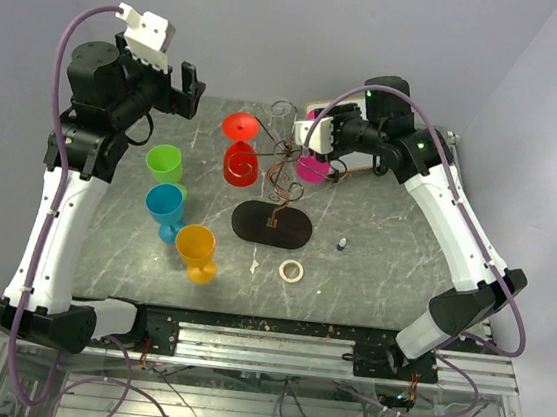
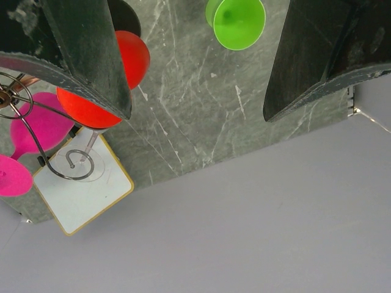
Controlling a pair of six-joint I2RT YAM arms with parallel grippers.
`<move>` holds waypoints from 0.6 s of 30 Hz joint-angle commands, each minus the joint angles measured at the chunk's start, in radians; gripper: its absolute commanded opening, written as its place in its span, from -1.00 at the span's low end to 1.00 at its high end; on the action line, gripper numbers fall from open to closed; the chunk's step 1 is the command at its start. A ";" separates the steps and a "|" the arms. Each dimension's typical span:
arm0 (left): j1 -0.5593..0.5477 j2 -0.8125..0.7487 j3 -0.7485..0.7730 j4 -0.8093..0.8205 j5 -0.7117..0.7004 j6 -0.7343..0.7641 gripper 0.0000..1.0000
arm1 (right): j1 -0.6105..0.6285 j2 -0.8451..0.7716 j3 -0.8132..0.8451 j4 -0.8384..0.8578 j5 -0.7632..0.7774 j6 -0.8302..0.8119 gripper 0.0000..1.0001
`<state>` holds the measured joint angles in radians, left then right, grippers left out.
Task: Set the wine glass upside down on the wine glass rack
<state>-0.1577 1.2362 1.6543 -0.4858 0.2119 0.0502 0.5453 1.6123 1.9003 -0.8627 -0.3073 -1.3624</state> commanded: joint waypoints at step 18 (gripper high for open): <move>0.010 -0.003 -0.048 -0.125 -0.075 0.171 0.99 | -0.019 -0.084 0.039 0.029 -0.200 0.311 0.06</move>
<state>-0.1577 1.2369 1.6199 -0.5426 0.1696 0.1577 0.5400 1.5845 1.9148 -0.8791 -0.4652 -1.1839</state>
